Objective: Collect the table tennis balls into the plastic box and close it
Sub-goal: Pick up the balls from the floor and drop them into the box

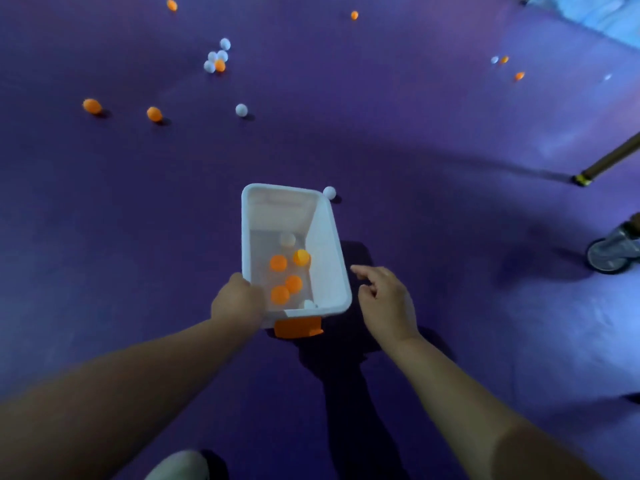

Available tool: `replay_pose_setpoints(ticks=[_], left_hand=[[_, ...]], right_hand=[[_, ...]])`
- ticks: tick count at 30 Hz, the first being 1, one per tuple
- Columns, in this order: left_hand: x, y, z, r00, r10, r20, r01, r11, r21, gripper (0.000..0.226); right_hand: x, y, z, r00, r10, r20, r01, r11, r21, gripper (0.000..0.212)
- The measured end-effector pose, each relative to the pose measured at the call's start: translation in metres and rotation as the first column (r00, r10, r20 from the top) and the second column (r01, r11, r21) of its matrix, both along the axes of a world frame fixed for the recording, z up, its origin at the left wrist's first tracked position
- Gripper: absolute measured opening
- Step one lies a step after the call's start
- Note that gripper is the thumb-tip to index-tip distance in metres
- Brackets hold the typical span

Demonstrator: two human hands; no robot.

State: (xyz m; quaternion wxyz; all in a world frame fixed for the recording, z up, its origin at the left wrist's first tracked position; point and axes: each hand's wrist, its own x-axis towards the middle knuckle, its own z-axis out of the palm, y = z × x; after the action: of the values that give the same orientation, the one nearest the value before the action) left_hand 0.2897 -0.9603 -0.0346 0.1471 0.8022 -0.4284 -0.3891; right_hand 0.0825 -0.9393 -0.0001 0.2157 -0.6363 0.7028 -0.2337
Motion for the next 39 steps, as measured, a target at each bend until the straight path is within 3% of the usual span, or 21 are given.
replay_pose_setpoints(ticks=[4, 12, 18, 24, 27, 35, 39], left_hand=[[0.011, -0.040, 0.003, 0.999, -0.042, -0.006, 0.042, 0.998, -0.039, 0.025], [0.052, -0.122, 0.031, 0.995, -0.072, -0.068, 0.071, 0.997, -0.020, 0.030], [0.106, -0.169, 0.073, 0.997, 0.036, -0.066, -0.040, 0.997, -0.068, 0.027], [0.122, -0.232, 0.082, 0.988, 0.144, -0.055, -0.150, 0.982, -0.118, 0.035], [0.118, -0.257, 0.068, 0.975, 0.212, -0.070, -0.219, 0.968, -0.120, 0.036], [0.114, -0.311, 0.014, 0.935, 0.341, -0.095, -0.348, 0.935, -0.069, 0.041], [0.114, -0.327, 0.002, 0.916, 0.385, -0.113, -0.391, 0.919, -0.042, 0.027]], right_hand=[[0.012, -0.031, 0.006, 0.987, -0.038, -0.158, 0.044, 0.998, 0.039, 0.034], [0.064, -0.127, 0.035, 0.958, -0.018, -0.285, 0.046, 0.995, 0.092, 0.033], [0.087, -0.208, 0.085, 0.913, 0.134, -0.386, -0.070, 0.982, 0.175, 0.035], [0.045, -0.281, 0.122, 0.845, 0.228, -0.484, -0.118, 0.962, 0.248, 0.028], [0.027, -0.314, 0.094, 0.855, 0.212, -0.473, -0.089, 0.959, 0.268, 0.029], [0.023, -0.387, -0.061, 0.956, 0.155, -0.251, -0.011, 0.869, 0.495, 0.025], [0.018, -0.404, -0.112, 0.902, 0.278, -0.329, -0.027, 0.799, 0.601, 0.045]])
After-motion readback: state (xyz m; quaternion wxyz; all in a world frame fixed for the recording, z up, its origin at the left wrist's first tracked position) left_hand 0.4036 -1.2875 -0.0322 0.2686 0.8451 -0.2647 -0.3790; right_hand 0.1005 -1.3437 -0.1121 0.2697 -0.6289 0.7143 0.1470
